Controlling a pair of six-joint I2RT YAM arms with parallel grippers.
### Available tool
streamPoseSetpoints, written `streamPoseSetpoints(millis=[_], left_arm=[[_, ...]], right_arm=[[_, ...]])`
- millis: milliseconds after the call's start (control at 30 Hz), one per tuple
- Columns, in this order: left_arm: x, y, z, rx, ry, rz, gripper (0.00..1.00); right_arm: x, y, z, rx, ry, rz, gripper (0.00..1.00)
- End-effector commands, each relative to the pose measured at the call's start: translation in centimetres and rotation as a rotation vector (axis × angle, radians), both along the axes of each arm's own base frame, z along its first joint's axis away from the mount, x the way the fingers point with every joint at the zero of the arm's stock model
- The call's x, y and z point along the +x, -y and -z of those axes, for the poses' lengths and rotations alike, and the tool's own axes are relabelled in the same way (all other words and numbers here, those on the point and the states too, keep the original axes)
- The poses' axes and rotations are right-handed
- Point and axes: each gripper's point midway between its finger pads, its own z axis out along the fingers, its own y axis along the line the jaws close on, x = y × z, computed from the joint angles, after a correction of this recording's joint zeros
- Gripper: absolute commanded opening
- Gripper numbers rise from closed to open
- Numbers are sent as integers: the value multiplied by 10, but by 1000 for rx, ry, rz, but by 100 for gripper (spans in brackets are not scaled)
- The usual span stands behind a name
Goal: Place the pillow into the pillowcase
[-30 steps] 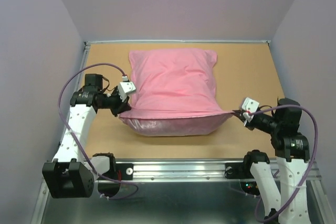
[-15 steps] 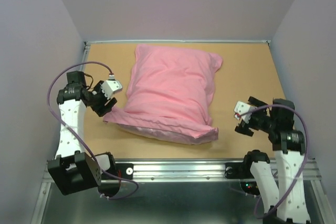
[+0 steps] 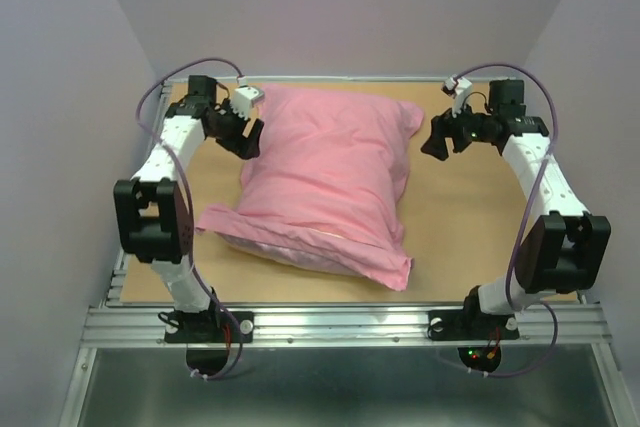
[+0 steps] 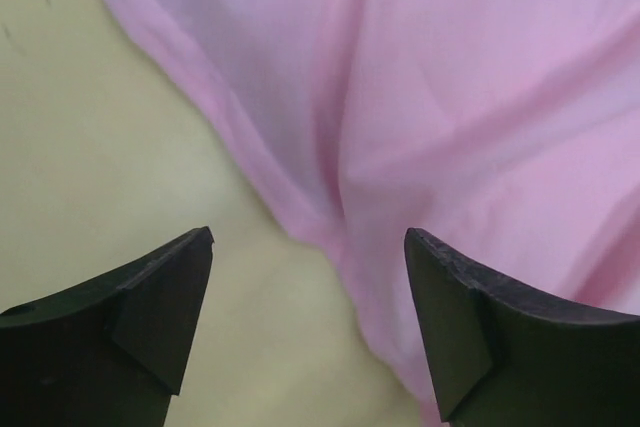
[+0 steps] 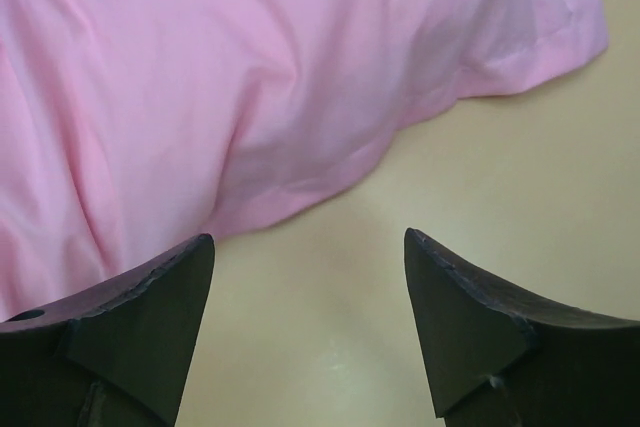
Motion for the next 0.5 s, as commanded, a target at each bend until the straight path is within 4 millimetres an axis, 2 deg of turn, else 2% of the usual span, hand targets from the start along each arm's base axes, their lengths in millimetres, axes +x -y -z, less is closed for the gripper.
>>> streamPoseSetpoints(millis=[0,33,67,100,133,167,200,233,267,300,333,367,400,433,467], left_arm=[[44,44,40,-89,-139,-69,81],[49,58,45,-100,-150,-39,80],[54,75,50,-114,-153,-2,76],[70,108,36,-127,-98,64,73],[79,131,65,-121,-148,97,70],[91,152,66,-134,-140,125,68],[116,201,17,-184,-20,201,68],[128,225,53,-188,-67,229,68],[139,248,39,-218,-24,255,70],[152,286,-27,-293,155,323,72],[146,304,-38,-359,176,384,79],[156,319,-76,-423,315,419,82],[151,323,-48,-434,253,399,86],[143,316,-109,-486,361,380,94],[145,310,-96,-503,390,339,97]], right_arm=[[15,-10,-32,80,19,67,81],[12,-7,-35,64,33,80,81],[7,-4,-29,43,33,80,81],[1,0,-37,20,66,94,82],[-4,6,-33,-17,65,119,82],[-9,11,-31,-61,86,114,82],[-20,14,-29,-85,95,111,81],[-29,17,-24,-108,80,110,81],[-35,18,-23,-132,91,88,81],[-42,16,-17,-139,74,73,81],[-51,16,-18,-141,72,66,81],[-55,14,-15,-140,69,52,81],[-60,12,-10,-134,55,40,81],[-64,6,-8,-116,51,14,80],[-65,3,-5,-105,40,4,80]])
